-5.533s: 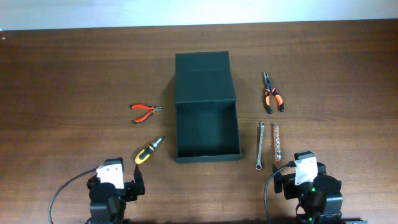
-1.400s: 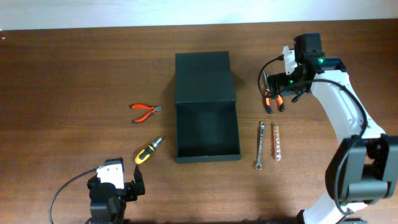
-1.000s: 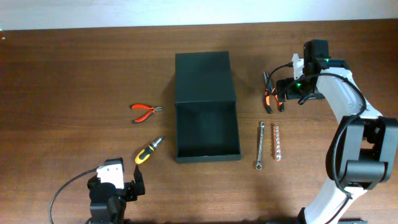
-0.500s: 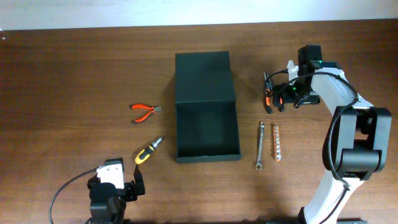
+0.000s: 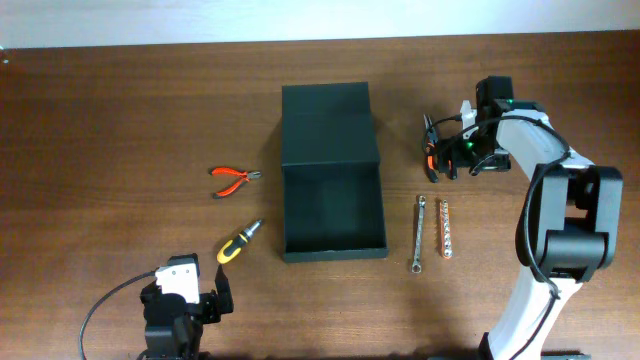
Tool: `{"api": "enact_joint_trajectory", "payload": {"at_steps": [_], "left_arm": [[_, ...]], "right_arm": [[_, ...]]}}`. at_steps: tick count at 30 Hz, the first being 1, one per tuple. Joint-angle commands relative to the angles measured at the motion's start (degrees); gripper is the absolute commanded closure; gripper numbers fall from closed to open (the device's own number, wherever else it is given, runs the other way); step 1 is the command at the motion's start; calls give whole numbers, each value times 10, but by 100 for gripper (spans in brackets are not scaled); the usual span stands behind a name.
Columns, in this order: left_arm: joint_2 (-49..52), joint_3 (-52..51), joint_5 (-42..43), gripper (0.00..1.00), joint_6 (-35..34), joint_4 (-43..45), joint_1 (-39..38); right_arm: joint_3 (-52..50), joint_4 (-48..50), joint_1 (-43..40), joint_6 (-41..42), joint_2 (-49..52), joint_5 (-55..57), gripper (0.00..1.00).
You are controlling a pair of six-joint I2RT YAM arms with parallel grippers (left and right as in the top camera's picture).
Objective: Pack container
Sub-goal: 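Move the right gripper to the orange-black pliers and grasp them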
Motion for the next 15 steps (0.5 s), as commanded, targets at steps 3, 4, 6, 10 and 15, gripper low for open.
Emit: {"api": "enact_joint_trajectory", "payload": {"at_steps": [3, 4, 6, 10, 15], "left_arm": [[-5, -3, 4, 1, 9, 0, 3], [-5, -3, 4, 1, 9, 0, 3], [-5, -3, 4, 1, 9, 0, 3], [-5, -3, 4, 1, 9, 0, 3], [-5, -3, 4, 1, 9, 0, 3]], "right_arm": [[3, 1, 3, 14, 14, -1, 22], [3, 1, 3, 14, 14, -1, 33], [3, 0, 3, 14, 14, -2, 51], [3, 1, 3, 14, 14, -5, 65], [5, 1, 3, 14, 14, -16, 77]]}}
